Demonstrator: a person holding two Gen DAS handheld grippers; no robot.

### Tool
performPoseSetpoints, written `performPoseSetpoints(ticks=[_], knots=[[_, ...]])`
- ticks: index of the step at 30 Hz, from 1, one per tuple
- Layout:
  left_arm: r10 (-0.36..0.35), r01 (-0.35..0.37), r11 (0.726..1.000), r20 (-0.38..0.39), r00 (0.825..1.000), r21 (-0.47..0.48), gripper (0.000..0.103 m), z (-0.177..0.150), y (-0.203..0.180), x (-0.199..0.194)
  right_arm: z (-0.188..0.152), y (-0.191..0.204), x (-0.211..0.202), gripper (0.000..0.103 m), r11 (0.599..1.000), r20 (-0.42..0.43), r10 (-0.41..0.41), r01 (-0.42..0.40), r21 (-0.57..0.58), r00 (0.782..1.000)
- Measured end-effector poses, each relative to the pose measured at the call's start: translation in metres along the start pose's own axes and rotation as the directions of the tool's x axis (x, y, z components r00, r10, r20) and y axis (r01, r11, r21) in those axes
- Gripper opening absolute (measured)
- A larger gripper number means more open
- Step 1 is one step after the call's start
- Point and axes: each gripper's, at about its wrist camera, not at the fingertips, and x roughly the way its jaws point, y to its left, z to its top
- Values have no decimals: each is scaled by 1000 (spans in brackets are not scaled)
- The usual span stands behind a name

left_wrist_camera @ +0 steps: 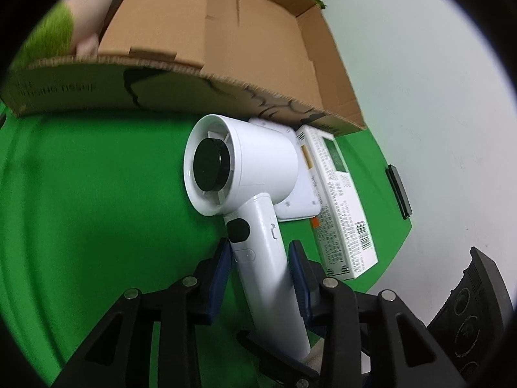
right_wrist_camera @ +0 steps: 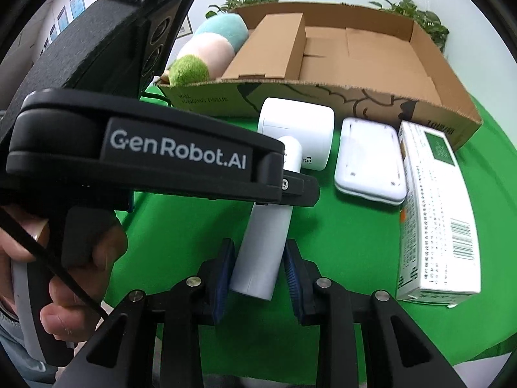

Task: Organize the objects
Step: 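Lift the hair dryer and carry it toward the tray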

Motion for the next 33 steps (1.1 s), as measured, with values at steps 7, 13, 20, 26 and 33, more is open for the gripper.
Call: performPoseSetpoints(ticks=[7,13,20,26,33], knots=[[14,-17,998,57,998,55,34,10,-17,-23,14,10,-22,29,1000,72,-9,10,-11,997],[14,-23,996,104,994,85,34,24,-28,-39,26,16,-36,29,999,125,-17,21,-25,992],[34,-58,990,173,984,132,34,55,-45,-55,62,22,-47,29,998,176,-29,39,-53,984],[25,-65,984,234,972,166,34,91,-57,-70,99,7,-56,29,996,236,-44,63,-71,971],[40,-92,977,258,965,191,34,137,-65,-70,149,1,-52,29,995,268,-36,58,-77,963]])
